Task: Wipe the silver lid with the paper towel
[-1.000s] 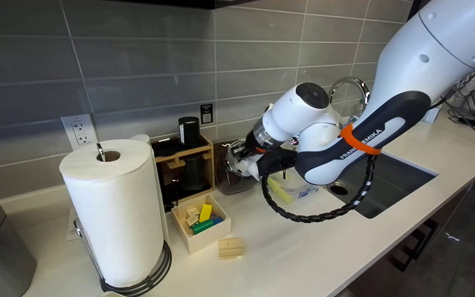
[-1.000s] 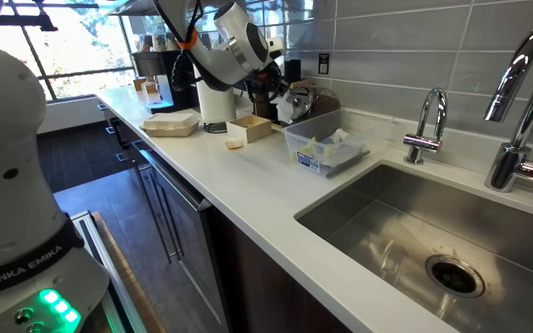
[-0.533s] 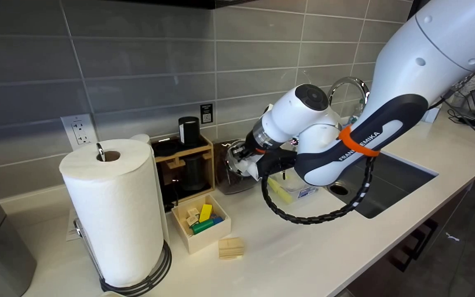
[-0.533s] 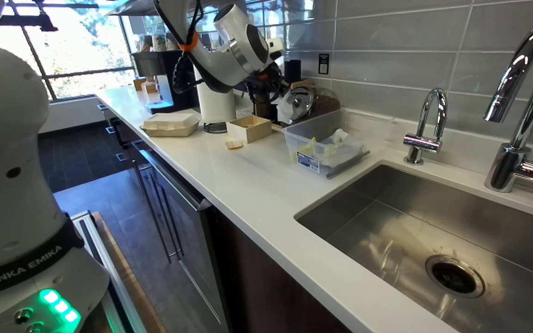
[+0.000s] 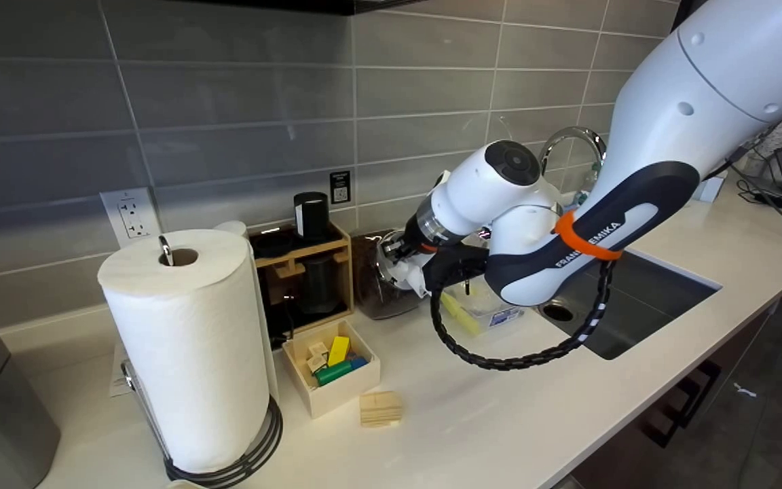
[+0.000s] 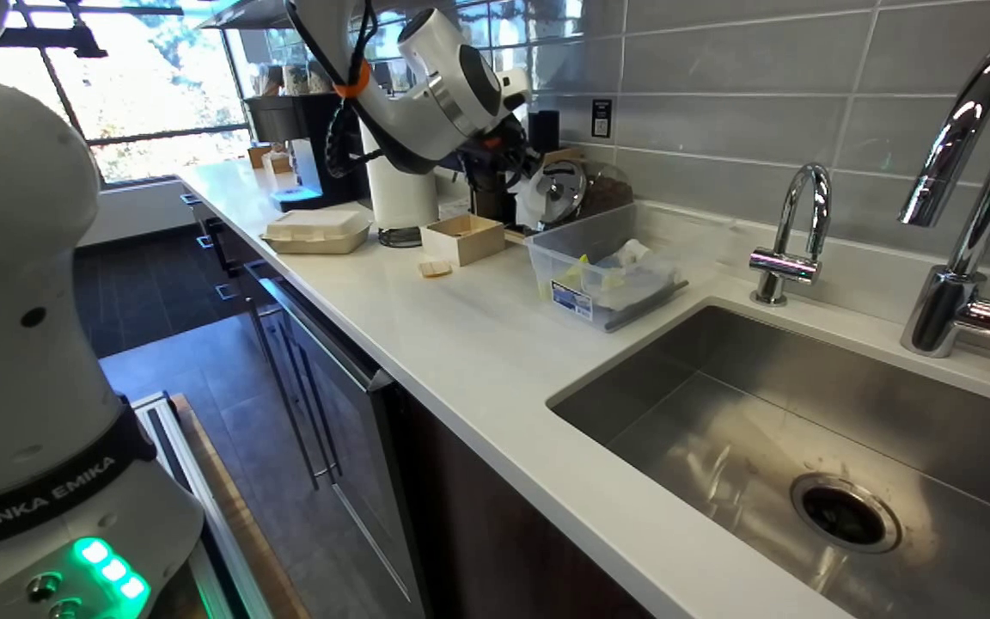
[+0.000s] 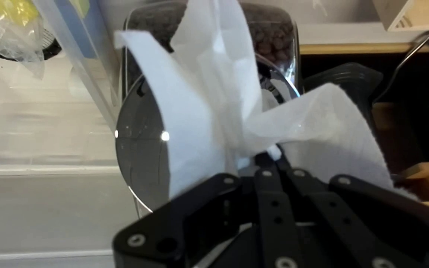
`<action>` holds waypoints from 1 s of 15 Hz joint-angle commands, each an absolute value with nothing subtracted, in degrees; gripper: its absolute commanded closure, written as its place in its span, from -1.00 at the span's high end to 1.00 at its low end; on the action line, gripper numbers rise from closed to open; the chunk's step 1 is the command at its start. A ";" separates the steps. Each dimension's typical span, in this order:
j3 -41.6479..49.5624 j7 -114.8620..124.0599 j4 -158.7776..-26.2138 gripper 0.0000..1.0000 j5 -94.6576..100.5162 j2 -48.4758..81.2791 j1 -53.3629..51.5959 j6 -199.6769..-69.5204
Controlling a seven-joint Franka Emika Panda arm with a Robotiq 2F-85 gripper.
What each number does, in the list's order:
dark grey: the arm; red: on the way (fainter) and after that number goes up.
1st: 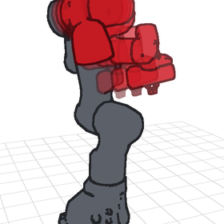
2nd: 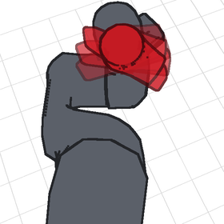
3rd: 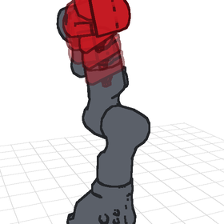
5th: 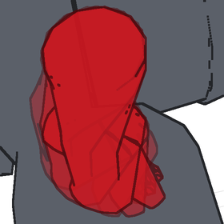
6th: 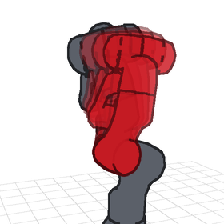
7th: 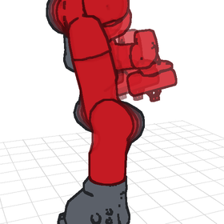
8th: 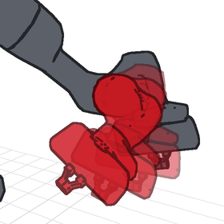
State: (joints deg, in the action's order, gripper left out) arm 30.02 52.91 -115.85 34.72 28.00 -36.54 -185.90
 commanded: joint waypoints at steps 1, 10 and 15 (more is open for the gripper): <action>28.78 53.24 -115.72 -0.99 34.25 29.53 -35.72 -187.39; 25.78 53.57 -116.51 -0.99 33.58 29.40 -33.85 -184.80; 26.21 54.67 -118.77 -0.99 33.03 28.00 -33.50 -182.04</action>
State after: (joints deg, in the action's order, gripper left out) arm 26.53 53.59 -117.07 34.25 28.62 -34.39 -185.06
